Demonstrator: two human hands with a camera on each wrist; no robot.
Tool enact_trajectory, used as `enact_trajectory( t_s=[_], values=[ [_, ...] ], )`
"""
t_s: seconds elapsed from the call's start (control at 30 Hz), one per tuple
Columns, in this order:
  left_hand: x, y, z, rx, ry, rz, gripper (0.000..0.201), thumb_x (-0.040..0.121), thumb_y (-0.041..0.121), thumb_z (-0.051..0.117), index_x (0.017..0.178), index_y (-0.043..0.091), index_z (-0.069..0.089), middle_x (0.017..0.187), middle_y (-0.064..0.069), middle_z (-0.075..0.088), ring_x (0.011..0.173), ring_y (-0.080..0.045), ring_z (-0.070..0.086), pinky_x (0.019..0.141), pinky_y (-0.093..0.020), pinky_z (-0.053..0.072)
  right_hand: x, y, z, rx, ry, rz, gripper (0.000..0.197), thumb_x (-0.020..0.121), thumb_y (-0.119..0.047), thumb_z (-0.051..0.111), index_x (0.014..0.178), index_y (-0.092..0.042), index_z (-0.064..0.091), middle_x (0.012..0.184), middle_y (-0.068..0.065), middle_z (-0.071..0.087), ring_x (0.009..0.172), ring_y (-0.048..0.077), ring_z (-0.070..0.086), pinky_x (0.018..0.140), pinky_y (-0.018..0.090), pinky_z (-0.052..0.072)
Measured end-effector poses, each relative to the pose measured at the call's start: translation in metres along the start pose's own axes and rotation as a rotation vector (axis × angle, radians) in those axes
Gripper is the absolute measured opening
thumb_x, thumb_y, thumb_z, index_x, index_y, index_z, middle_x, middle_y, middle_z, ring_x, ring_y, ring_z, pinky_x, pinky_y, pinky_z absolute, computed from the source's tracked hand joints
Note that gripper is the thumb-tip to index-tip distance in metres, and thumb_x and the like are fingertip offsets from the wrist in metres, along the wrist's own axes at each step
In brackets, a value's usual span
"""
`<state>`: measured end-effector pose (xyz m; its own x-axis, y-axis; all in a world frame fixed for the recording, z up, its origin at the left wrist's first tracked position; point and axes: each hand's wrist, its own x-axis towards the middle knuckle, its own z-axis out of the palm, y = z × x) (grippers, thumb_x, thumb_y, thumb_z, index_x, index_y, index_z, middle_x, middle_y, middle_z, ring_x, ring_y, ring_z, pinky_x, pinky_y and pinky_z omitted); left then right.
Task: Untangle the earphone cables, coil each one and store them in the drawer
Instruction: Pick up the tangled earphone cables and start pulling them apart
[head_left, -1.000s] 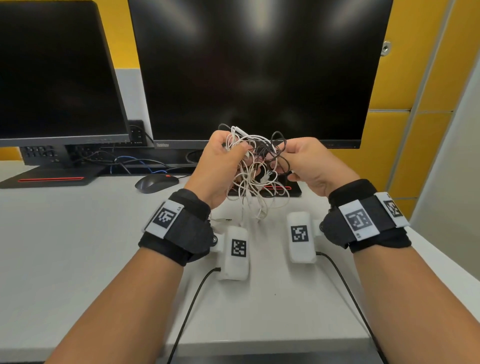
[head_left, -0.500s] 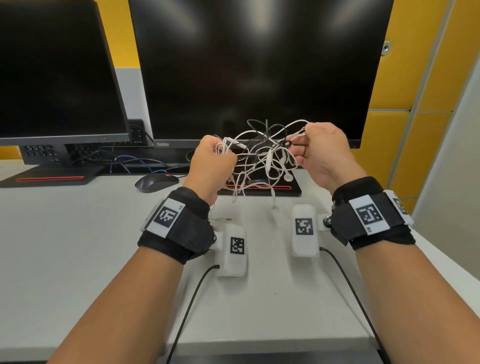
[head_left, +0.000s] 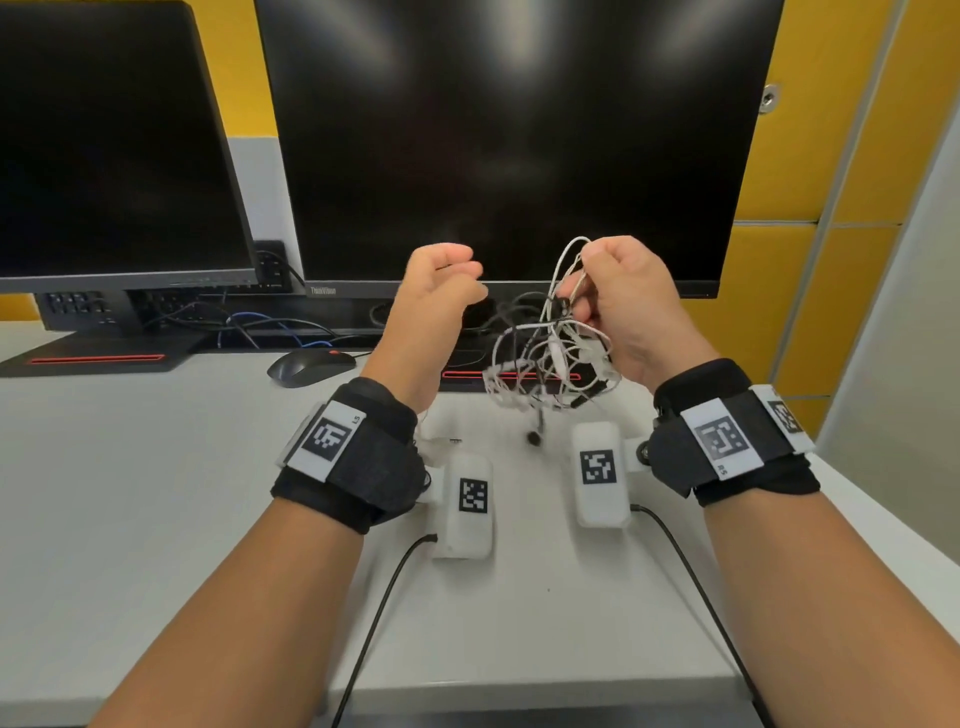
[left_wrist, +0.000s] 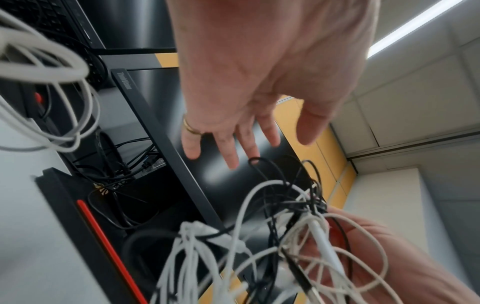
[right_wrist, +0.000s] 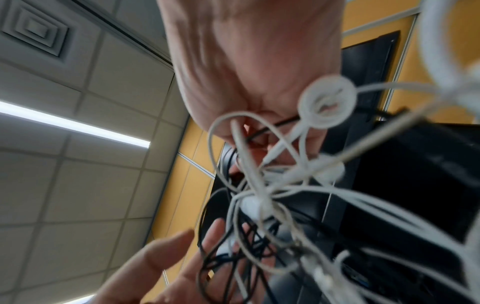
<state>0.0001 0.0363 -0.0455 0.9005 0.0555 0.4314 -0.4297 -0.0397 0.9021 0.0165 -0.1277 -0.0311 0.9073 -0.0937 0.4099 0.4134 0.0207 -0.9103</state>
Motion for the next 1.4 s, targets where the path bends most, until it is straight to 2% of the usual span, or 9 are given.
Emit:
enact_trajectory(
  t_s=[0.2, 0.47, 0.67, 0.8, 0.93, 1.1, 1.17, 1.33, 1.4],
  values=[
    [-0.006, -0.006, 0.005, 0.127, -0.281, -0.05, 0.027, 0.082, 0.01, 0.073, 0.105, 0.02, 0.062, 0.102, -0.003, 0.068, 0.089, -0.014, 0.067, 0.078, -0.028, 0.056, -0.003, -0.003, 0.001, 0.101, -0.035, -0.081, 0.016, 0.104, -0.017, 0.036, 0.103, -0.012, 0.051, 0.075, 0.002, 0.069, 0.059, 0.01, 0.061, 0.055, 0.023, 0.051],
    [-0.001, -0.005, 0.001, 0.026, -0.03, 0.027, 0.007, 0.091, 0.009, 0.061, 0.088, 0.014, 0.057, 0.095, -0.013, 0.068, 0.085, -0.017, 0.068, 0.081, -0.034, 0.054, 0.009, 0.006, -0.009, -0.098, 0.17, -0.111, 0.014, 0.1, -0.017, 0.045, 0.093, -0.021, 0.056, 0.068, -0.003, 0.053, 0.06, 0.006, 0.051, 0.068, 0.028, 0.051],
    [0.003, -0.003, -0.003, -0.209, 0.096, 0.008, 0.006, 0.097, 0.012, 0.051, 0.104, 0.011, 0.051, 0.099, -0.013, 0.065, 0.08, -0.019, 0.064, 0.079, -0.039, 0.055, 0.009, 0.007, -0.012, -0.17, -0.036, -0.026, 0.019, 0.09, -0.037, 0.061, 0.087, -0.019, 0.067, 0.089, 0.017, 0.06, 0.079, 0.028, 0.056, 0.071, 0.045, 0.054],
    [0.003, -0.004, -0.001, -0.233, 0.102, 0.03, 0.014, 0.1, 0.009, 0.043, 0.112, 0.016, 0.047, 0.101, -0.012, 0.061, 0.09, -0.023, 0.062, 0.085, -0.04, 0.056, 0.002, 0.007, -0.009, -0.315, -0.284, 0.049, 0.034, 0.085, -0.052, 0.06, 0.084, -0.02, 0.073, 0.085, 0.022, 0.059, 0.072, 0.029, 0.05, 0.067, 0.042, 0.046],
    [0.005, -0.004, -0.006, -0.193, 0.125, 0.039, 0.027, 0.096, -0.002, 0.039, 0.098, 0.02, 0.056, 0.099, -0.008, 0.06, 0.089, -0.025, 0.06, 0.088, -0.043, 0.053, 0.006, 0.002, -0.012, -0.244, 0.009, 0.06, 0.028, 0.1, -0.036, 0.045, 0.081, -0.019, 0.058, 0.06, -0.001, 0.043, 0.052, 0.011, 0.041, 0.054, 0.028, 0.041],
    [0.004, -0.006, -0.007, -0.093, 0.114, -0.006, 0.04, 0.085, -0.015, 0.032, 0.081, 0.014, 0.059, 0.087, -0.009, 0.063, 0.086, -0.026, 0.065, 0.076, -0.036, 0.059, 0.008, -0.008, -0.017, 0.219, 0.244, 0.088, 0.023, 0.102, -0.029, 0.044, 0.086, -0.016, 0.053, 0.05, -0.007, 0.035, 0.043, 0.006, 0.033, 0.043, 0.021, 0.034],
    [0.006, -0.006, -0.007, -0.114, 0.141, -0.026, 0.037, 0.087, -0.012, 0.033, 0.082, 0.013, 0.059, 0.086, -0.01, 0.062, 0.082, -0.025, 0.065, 0.075, -0.038, 0.059, 0.008, -0.008, -0.021, 0.157, 0.258, 0.043, 0.022, 0.101, -0.031, 0.047, 0.089, -0.017, 0.058, 0.051, -0.007, 0.035, 0.043, 0.006, 0.03, 0.042, 0.021, 0.028],
    [0.009, -0.008, -0.008, -0.203, 0.22, -0.045, 0.026, 0.094, -0.003, 0.038, 0.09, 0.015, 0.057, 0.095, -0.012, 0.06, 0.082, -0.023, 0.062, 0.074, -0.033, 0.057, 0.007, 0.002, -0.022, -0.143, 0.285, -0.038, 0.016, 0.097, -0.025, 0.056, 0.083, -0.024, 0.064, 0.074, -0.001, 0.054, 0.072, 0.014, 0.054, 0.056, 0.025, 0.044],
    [0.01, -0.008, -0.009, -0.233, 0.275, -0.047, 0.025, 0.096, 0.002, 0.037, 0.091, 0.018, 0.056, 0.102, -0.014, 0.061, 0.086, -0.026, 0.063, 0.073, -0.034, 0.057, 0.007, 0.002, -0.022, -0.147, 0.33, -0.031, 0.014, 0.098, -0.019, 0.053, 0.092, -0.02, 0.065, 0.076, -0.001, 0.055, 0.069, 0.011, 0.053, 0.054, 0.022, 0.045]
  ],
)
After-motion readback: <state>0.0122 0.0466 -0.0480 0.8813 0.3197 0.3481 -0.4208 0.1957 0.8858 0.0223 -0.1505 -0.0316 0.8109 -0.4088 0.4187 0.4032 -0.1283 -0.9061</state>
